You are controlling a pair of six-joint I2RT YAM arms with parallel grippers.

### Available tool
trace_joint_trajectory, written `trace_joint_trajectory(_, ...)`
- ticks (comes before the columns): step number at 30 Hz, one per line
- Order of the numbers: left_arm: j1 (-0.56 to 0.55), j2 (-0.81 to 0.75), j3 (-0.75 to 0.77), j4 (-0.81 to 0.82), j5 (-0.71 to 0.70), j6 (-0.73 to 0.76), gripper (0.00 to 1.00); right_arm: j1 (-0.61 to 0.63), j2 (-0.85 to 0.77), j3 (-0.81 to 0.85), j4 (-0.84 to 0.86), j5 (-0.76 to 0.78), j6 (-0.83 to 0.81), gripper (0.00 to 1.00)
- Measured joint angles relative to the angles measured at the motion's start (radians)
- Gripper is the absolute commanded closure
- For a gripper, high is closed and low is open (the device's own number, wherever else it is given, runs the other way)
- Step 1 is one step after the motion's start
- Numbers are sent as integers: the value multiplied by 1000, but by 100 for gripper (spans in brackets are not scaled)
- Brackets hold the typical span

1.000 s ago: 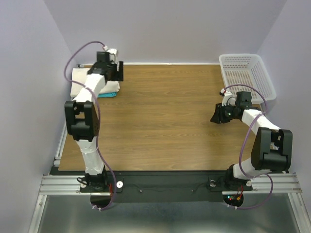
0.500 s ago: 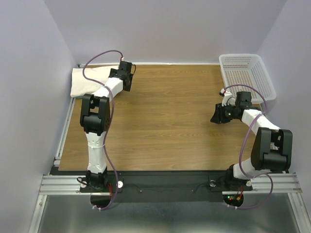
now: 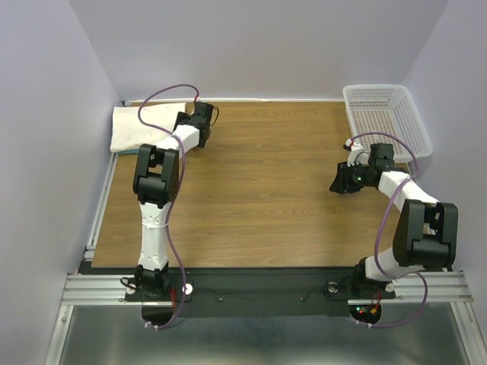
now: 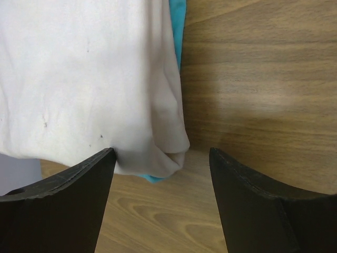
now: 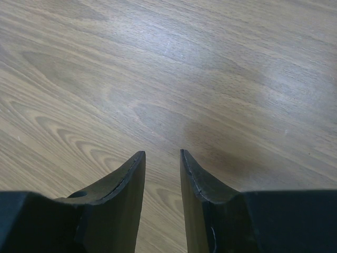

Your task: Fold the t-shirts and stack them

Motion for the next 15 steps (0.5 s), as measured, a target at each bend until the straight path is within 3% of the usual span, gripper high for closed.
trace_joint_trajectory(5, 0, 9, 10, 2, -23, 9, 32, 0, 0, 0, 0, 0, 0, 62)
trace_joint_trajectory(10, 0, 11, 25, 10, -41, 21, 60, 0, 0, 0, 0, 0, 0, 62)
trace_joint_trajectory(15, 0, 11, 26, 11, -47, 27, 74, 0, 0, 0, 0, 0, 0, 62)
